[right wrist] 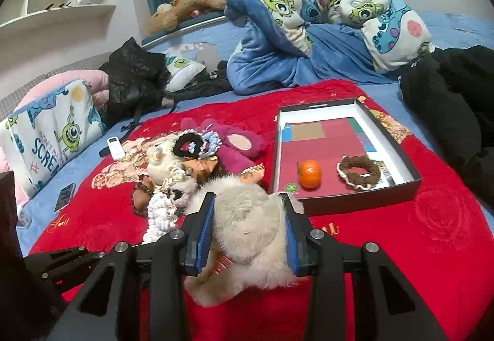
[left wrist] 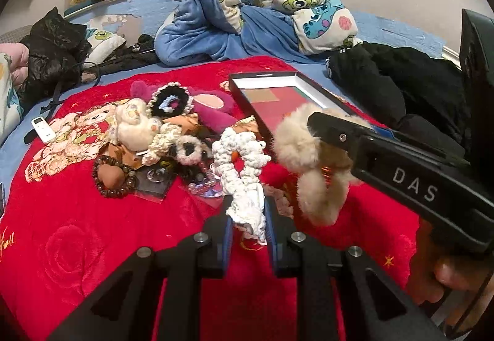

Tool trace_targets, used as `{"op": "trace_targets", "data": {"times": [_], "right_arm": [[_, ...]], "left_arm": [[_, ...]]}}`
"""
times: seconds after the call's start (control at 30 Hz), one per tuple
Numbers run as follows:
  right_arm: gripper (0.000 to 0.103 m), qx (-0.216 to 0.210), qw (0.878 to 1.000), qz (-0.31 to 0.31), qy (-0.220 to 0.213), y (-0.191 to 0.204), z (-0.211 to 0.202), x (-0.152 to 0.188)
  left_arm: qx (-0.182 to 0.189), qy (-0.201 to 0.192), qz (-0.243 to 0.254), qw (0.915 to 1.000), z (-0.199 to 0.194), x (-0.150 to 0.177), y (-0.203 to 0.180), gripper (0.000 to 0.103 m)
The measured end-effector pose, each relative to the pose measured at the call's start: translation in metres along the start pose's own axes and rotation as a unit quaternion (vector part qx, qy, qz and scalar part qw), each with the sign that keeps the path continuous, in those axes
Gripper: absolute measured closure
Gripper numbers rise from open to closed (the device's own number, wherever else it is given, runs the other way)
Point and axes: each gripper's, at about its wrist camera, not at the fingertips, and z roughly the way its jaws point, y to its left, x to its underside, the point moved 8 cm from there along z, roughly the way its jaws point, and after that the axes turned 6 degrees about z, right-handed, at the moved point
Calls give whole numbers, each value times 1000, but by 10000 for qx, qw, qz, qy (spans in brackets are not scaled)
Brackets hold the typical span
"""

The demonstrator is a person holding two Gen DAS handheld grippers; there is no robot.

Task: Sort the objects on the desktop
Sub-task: 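Carry the white scrunchie and fluffy plush over the black box with both grippers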

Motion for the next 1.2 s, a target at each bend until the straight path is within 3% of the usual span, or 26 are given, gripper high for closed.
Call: {"op": "trace_targets", "data": {"times": [0.7,0.93,1.2], "right_arm": [[66,598,9975,322,-186,-89,-48,-4],[66,788,9960,376,-197,-114,-62,-1],[66,813,9960,299,-234,-106,-64,-3]], "left_arm": [[703,-128,357,9968,8,-14,-93,83],[698,-77,370,9968,11,-12,-99,83],[575,-99,349,9977,10,-11,-91,83]]}}
